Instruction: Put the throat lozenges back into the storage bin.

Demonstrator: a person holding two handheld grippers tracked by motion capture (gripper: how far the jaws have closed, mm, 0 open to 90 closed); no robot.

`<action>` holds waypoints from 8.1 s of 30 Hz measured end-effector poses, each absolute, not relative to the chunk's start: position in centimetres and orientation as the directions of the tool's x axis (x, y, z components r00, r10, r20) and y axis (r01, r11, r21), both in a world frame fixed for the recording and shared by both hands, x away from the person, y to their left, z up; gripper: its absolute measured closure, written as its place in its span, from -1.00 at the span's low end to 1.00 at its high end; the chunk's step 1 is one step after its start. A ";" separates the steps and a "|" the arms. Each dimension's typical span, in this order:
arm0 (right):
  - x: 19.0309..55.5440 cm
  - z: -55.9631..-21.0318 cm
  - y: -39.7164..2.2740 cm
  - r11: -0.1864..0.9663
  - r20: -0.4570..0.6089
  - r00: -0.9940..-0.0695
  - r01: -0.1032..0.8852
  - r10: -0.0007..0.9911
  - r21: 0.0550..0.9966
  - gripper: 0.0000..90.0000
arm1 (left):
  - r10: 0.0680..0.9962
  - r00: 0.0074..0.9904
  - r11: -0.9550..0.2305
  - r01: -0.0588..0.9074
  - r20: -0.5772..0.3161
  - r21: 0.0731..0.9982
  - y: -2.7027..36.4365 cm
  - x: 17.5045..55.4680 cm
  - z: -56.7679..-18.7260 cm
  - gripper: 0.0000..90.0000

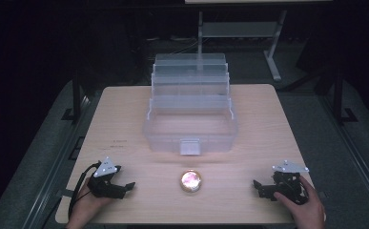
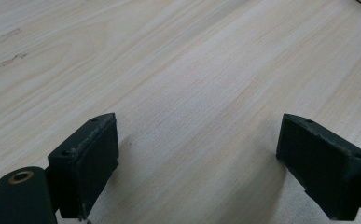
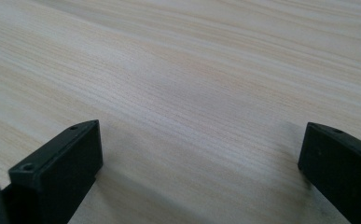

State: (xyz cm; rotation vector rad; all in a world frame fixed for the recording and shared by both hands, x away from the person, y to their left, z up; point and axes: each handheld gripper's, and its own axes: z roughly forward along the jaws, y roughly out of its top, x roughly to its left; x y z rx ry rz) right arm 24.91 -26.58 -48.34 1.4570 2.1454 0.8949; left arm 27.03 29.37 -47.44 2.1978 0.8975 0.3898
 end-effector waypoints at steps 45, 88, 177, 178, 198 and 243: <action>24.8 -48.3 -26.4 0.245 0.027 -0.365 0.675 0.931 0.696 -1.00 | 0.657 0.753 -0.515 0.477 -0.030 0.713 27.2 27.3 -45.1 -0.72; 24.7 -48.3 -26.1 0.230 0.029 -0.346 0.680 0.938 0.696 -1.00 | 0.584 0.811 -0.562 0.429 -0.028 0.707 23.7 28.8 -43.6 -0.70; 24.7 -48.3 -26.1 0.230 0.028 -0.347 0.680 0.938 0.696 -1.00 | 0.379 0.925 -0.643 0.292 -0.038 0.708 13.0 30.5 -42.3 -0.70; 24.7 -48.3 -26.1 0.230 0.029 -0.346 0.681 0.938 0.696 -1.00 | 0.379 0.925 -0.641 0.293 -0.040 0.710 12.9 30.5 -42.3 -0.70; 24.7 -48.3 -26.1 0.230 0.029 -0.346 0.681 0.938 0.696 -1.00 | 0.313 0.948 -0.697 0.266 -0.050 0.666 10.1 30.5 -43.0 -0.70; 24.7 -48.3 -26.1 0.231 0.030 -0.348 0.681 0.937 0.695 -1.00 | 0.238 0.971 -0.839 0.220 -0.028 0.499 7.2 30.5 -45.3 -0.71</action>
